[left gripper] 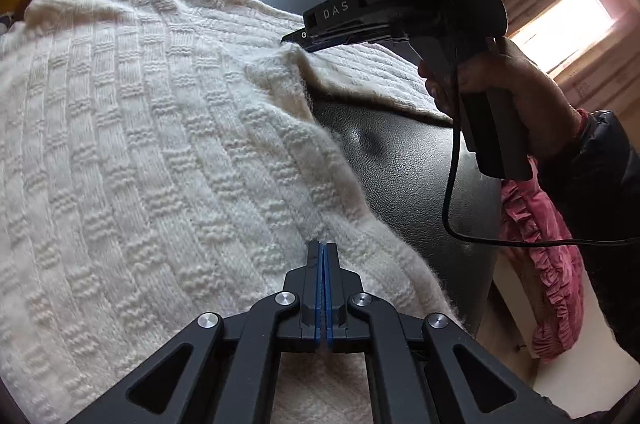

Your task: Fold clothes

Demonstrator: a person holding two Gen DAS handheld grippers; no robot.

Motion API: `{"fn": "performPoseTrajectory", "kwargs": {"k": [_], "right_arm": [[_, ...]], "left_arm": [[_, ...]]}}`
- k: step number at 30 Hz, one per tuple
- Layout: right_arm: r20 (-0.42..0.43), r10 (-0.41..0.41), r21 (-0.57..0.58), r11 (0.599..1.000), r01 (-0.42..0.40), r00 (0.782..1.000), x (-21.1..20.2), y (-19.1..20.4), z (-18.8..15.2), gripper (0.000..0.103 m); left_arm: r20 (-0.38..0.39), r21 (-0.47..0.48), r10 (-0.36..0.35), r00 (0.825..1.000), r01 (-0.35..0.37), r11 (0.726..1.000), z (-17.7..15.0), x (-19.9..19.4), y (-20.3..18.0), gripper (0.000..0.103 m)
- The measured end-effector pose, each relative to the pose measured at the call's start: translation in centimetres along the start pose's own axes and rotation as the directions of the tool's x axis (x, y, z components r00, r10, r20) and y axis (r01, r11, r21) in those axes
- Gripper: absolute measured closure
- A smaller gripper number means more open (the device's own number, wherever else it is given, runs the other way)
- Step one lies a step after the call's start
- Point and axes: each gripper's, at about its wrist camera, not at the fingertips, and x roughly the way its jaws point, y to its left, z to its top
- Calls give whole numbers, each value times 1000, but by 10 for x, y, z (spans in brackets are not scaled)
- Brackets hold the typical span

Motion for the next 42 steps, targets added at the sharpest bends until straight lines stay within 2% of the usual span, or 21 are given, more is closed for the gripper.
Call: {"fn": "performPoseTrajectory", "kwargs": {"k": [2, 7, 9, 11, 13, 15, 16, 17, 19, 20, 22, 23, 25, 27, 32, 36, 39, 42], "right_arm": [[7, -7, -4, 1000, 7, 1000, 1, -1, 2, 84], [26, -12, 18, 1000, 11, 1000, 3, -7, 7, 84], [34, -13, 20, 1000, 12, 999, 3, -8, 8, 84], [38, 3, 36, 999, -4, 999, -2, -10, 10, 84], [50, 28, 56, 998, -31, 998, -9, -11, 12, 84], [101, 94, 85, 991, -103, 990, -23, -9, 15, 84], [127, 138, 87, 985, -149, 982, -31, -7, 18, 83], [153, 173, 81, 979, -187, 973, -37, -1, 21, 82], [182, 253, 57, 962, -267, 950, -45, 11, 29, 82], [177, 289, 47, 952, -302, 941, -45, 19, 34, 82], [165, 310, 30, 947, -319, 936, -41, 36, 42, 82], [168, 296, 9, 953, -302, 940, -40, 45, 43, 82], [157, 294, -41, 956, -291, 943, -34, 60, 50, 81], [135, 303, -94, 952, -292, 943, -25, 73, 60, 80], [57, 292, -198, 941, -276, 955, 1, 97, 93, 77], [31, 188, -312, 935, -169, 982, 24, 125, 113, 77], [5, 104, -378, 921, -95, 995, 44, 138, 121, 77], [18, 99, -412, 907, -83, 995, 50, 138, 122, 73]], "left_arm": [[9, -25, -15, 1000, 15, 1000, -1, 1, 3, 102], [24, 74, 65, 998, -67, 995, -7, 3, -19, 102], [19, 52, 48, 999, -49, 997, -6, 3, -18, 102], [49, 26, 34, 998, -35, 999, 0, -10, -12, 102], [106, 32, 75, 991, -79, 996, 12, -30, -3, 102], [165, 6, 136, 977, -138, 990, 32, -53, 17, 102], [190, -3, 190, 963, -193, 981, 43, -63, 30, 101], [214, -12, 249, 945, -253, 967, 54, -72, 43, 101], [244, -36, 390, 888, -393, 919, 77, -88, 73, 101], [248, -62, 417, 875, -415, 908, 85, -98, 91, 101], [251, -115, 452, 856, -438, 892, 99, -121, 131, 100], [254, -127, 455, 854, -437, 891, 106, -128, 143, 97], [255, -134, 458, 852, -438, 889, 116, -138, 160, 72], [250, -126, 472, 845, -454, 882, 119, -140, 172, 57], [238, -106, 506, 829, -496, 862, 126, -145, 200, 57], [216, -87, 569, 794, -564, 821, 117, -151, 222, 57], [200, -80, 590, 782, -587, 806, 115, -152, 235, 50], [178, -26, 605, 776, -611, 791, 116, -143, 239, 40]]}}
